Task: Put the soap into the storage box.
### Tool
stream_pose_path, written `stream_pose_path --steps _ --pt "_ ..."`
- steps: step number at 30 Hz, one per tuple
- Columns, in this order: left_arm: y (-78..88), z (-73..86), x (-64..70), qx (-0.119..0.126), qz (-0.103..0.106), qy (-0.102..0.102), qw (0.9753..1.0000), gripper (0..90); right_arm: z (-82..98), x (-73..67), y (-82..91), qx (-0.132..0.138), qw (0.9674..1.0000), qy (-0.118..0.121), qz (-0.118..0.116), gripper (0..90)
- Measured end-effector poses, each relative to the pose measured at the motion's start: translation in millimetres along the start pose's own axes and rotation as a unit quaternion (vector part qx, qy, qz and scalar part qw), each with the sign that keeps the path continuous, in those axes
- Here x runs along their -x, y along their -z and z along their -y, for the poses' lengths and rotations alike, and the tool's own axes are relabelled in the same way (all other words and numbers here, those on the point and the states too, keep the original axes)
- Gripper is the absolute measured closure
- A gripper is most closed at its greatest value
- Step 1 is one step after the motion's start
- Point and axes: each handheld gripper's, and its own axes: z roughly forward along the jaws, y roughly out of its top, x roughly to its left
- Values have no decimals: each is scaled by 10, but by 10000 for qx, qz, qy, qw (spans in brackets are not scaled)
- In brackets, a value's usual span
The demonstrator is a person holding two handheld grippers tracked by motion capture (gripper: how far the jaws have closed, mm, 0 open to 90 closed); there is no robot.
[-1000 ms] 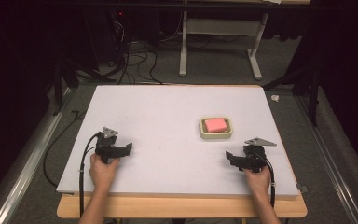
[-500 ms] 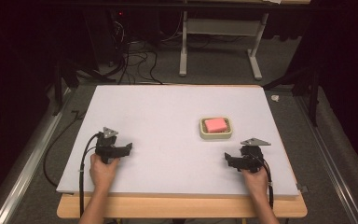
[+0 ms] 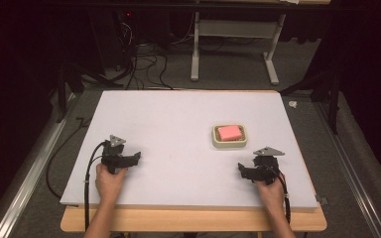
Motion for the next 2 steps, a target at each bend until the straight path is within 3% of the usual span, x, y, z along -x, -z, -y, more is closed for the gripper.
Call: stream_pose_path --steps 2 --pt "0 0 0 0 0 0 10000 175 0 0 0 -2 10000 0 -1 155"
